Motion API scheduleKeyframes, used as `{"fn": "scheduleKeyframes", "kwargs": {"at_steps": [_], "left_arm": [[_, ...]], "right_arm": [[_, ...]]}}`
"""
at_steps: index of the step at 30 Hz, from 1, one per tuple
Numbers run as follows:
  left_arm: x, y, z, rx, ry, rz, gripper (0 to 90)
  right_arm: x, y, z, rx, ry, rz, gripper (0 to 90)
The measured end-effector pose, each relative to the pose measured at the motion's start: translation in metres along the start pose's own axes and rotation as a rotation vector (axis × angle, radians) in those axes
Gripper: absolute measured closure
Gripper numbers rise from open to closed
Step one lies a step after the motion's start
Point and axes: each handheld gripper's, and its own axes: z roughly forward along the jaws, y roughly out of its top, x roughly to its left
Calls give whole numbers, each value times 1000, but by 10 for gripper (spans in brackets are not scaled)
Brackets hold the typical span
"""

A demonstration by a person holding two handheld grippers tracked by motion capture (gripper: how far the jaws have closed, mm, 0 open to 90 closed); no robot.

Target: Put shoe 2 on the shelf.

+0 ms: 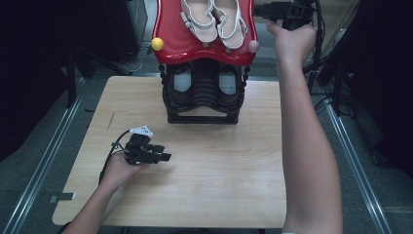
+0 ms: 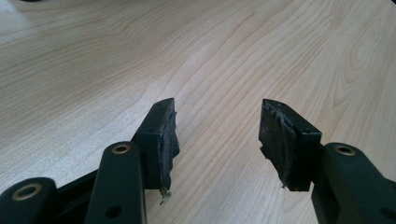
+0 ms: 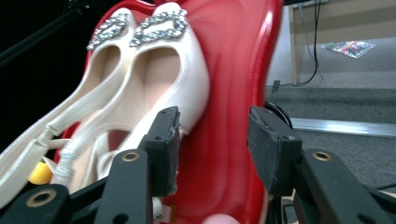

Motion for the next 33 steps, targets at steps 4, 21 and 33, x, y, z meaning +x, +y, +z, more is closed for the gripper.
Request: {"fn": "scheduleKeyframes", "kwargs": {"at_steps": [4,21,33], "left_arm": [[0,0,1,-1,0,-5,456],[2,-1,-1,-6,7,-7,448],[2,-1,-1,-9,10,-9,445]], "right_arm": [[-10,-6,-3,-1,-5,10,538],[-49,-42,-5,24,-38,2,506],[-67,-67,-4,51,-31,22,494]]}}
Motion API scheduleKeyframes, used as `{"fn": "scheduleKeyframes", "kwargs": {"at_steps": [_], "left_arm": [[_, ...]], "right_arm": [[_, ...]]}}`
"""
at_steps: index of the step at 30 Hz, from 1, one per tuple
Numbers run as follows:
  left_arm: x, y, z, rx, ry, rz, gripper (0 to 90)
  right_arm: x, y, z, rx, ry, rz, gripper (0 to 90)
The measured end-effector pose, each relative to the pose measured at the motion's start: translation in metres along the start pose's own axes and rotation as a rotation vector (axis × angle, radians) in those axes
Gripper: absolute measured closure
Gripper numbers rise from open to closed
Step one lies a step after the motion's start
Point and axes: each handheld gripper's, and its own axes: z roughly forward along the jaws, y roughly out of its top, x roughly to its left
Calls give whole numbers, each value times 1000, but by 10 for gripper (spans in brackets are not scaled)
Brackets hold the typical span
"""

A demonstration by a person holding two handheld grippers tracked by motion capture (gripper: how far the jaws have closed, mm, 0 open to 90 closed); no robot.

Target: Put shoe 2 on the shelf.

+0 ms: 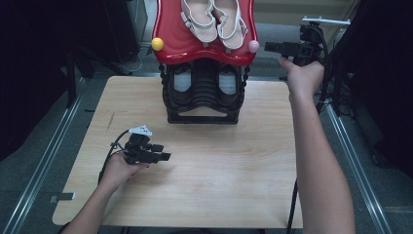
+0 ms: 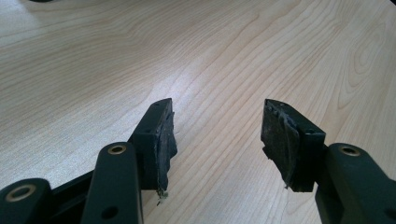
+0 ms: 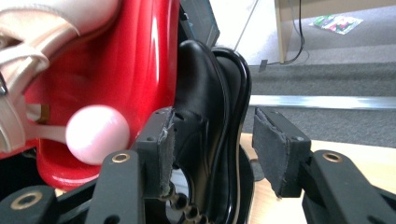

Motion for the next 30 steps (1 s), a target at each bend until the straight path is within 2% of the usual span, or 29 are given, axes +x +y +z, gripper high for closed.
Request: {"fn": "scheduleKeyframes", "kwargs": {"at_steps": [9,20,30], "left_arm": [[0,0,0,-7,5,-6,441],[-1,0,0,-8,13,-4,441],[-1,0,1,-11,14,-5,439]], "right_arm": [[-10,-21,1,17,18,19,484],[-22,-53,1,64,38,21,471],[-20,-83,1,87,98,7,469]]}}
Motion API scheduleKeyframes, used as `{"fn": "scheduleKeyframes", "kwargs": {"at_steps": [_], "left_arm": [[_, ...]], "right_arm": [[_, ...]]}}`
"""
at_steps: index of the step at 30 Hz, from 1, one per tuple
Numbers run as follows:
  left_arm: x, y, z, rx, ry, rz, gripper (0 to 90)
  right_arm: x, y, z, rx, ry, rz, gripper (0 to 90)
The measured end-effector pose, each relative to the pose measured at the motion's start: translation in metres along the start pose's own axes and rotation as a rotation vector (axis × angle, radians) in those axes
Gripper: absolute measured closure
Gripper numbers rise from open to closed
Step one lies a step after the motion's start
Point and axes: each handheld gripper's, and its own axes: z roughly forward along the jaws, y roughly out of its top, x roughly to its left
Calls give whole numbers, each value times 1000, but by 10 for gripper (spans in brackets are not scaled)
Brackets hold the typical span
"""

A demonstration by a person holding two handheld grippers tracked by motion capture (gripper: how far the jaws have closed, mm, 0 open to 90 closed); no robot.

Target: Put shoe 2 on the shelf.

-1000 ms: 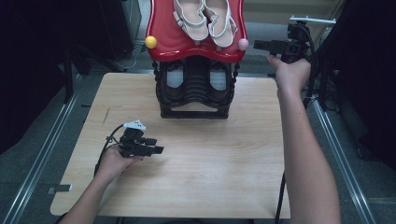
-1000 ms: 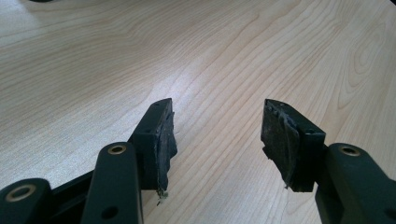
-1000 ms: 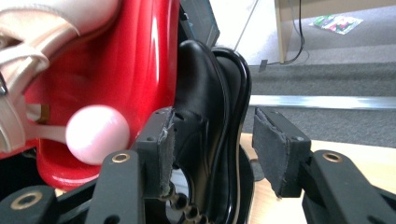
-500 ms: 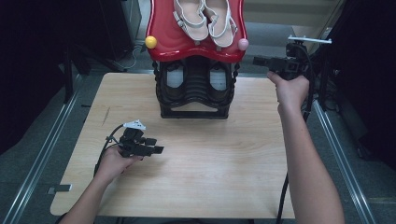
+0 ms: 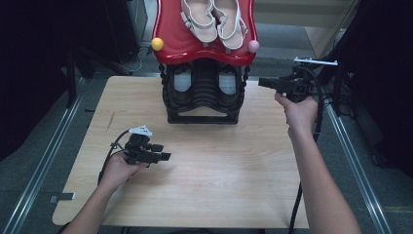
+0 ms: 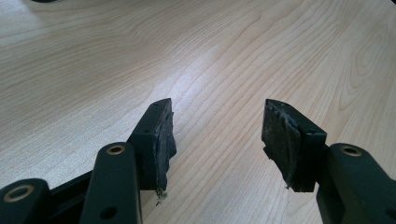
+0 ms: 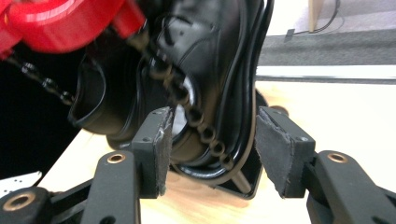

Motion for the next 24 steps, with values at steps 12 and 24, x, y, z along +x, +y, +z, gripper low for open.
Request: {"fn": "scheduleKeyframes", "kwargs": {"at_steps": [12,24], "left_arm": [[0,0,0,5,0,6,437],[0,0,0,6,1,5,432]], "right_arm": [[6,-41,2,17,45,-24,463],[11,-87,14,59,58,-60,454]]}}
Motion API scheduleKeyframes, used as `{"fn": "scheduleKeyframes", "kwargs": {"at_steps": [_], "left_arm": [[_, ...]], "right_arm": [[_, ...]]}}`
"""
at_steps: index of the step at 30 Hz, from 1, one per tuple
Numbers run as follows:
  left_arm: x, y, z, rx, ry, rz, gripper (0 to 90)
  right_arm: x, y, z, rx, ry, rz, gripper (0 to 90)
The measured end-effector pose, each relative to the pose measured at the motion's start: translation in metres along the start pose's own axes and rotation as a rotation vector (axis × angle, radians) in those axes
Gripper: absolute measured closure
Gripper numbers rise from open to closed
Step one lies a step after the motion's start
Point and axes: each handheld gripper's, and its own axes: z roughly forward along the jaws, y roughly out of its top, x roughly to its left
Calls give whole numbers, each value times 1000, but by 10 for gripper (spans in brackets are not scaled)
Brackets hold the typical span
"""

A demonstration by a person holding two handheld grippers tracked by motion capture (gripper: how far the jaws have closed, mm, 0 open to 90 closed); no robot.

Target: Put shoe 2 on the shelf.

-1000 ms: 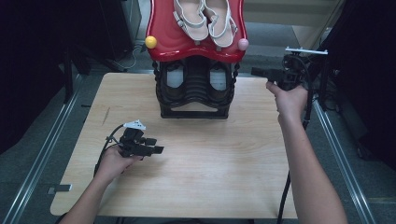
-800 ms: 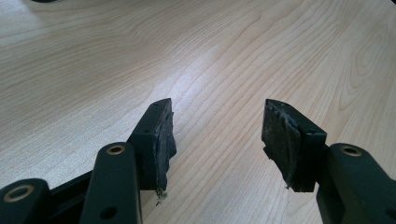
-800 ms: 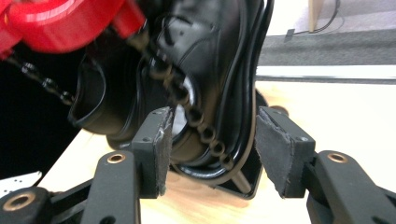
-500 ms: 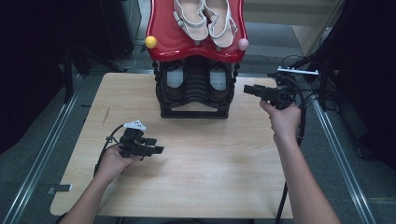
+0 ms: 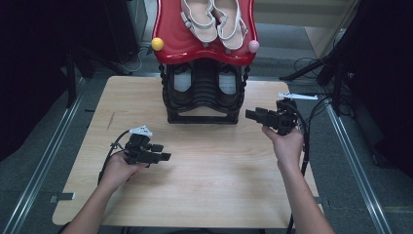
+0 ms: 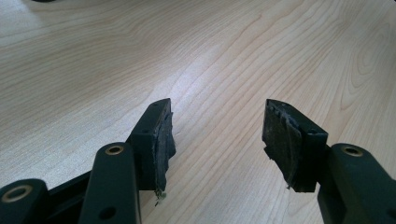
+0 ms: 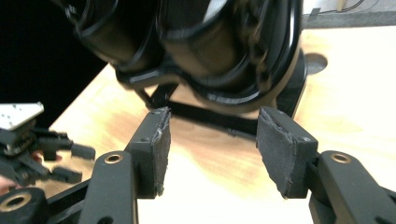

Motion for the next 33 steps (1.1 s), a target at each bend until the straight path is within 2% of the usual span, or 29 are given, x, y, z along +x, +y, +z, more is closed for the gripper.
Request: {"fn": "scheduleKeyframes", "kwargs": {"at_steps": [5,17,20,29,33], "left_arm": [[0,0,0,3,2,3,431],[-2,0,1,7,-1,1,422],[-3,1,2,8,-2,2,419],[0,1,0,-5,-1,-8,403],[0,1,1,-2,-3,-9,401]], "right_arm": [[0,-21,9,33,26,7,449],[-2,-64,23,57,85,42,451],[-4,-70,27,70,111,46,451],[-6,-82,31,81,116,48,450],[-5,-85,33,92,107,31,448]]}}
